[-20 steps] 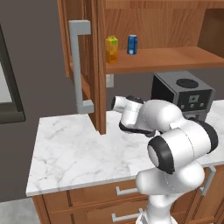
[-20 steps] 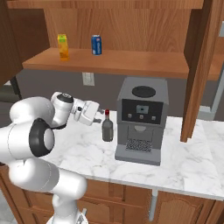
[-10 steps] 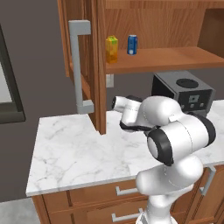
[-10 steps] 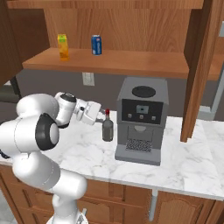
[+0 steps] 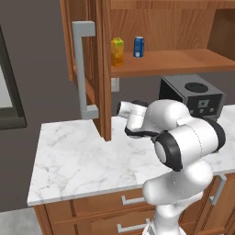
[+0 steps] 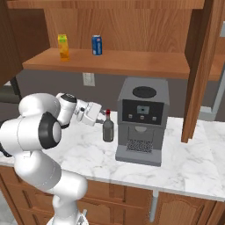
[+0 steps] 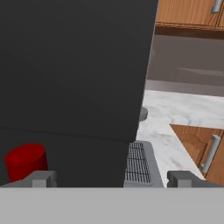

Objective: Sort all alcoholic drinks to one cabinet, and non-alcoholic drinks to the other.

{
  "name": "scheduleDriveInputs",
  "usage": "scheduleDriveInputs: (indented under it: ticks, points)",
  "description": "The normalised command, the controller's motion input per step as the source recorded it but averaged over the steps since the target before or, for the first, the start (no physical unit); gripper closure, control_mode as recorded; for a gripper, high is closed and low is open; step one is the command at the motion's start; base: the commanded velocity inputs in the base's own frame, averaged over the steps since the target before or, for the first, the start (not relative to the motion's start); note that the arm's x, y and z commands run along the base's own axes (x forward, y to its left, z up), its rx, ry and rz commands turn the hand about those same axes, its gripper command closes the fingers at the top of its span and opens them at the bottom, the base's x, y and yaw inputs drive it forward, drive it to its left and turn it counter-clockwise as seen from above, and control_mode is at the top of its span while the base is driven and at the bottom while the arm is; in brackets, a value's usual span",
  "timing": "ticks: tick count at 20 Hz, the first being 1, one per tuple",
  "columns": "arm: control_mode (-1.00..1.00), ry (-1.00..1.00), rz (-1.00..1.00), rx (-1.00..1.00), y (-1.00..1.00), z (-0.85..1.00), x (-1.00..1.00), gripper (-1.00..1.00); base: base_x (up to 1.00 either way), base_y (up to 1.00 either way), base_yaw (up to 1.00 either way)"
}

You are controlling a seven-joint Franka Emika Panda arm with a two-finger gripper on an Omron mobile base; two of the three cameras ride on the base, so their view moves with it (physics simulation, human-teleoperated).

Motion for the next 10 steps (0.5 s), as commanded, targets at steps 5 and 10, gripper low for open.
scheduleDriveInputs:
  ticks: [5, 10]
  points:
    - [-1.00, 0.00, 0.00, 0.00, 0.00, 0.00, 0.00, -1.00, 0.00, 0.00, 0.00]
    - [-1.00, 0.00, 0.00, 0.00, 0.00, 0.00, 0.00, -1.00, 0.00, 0.00, 0.00]
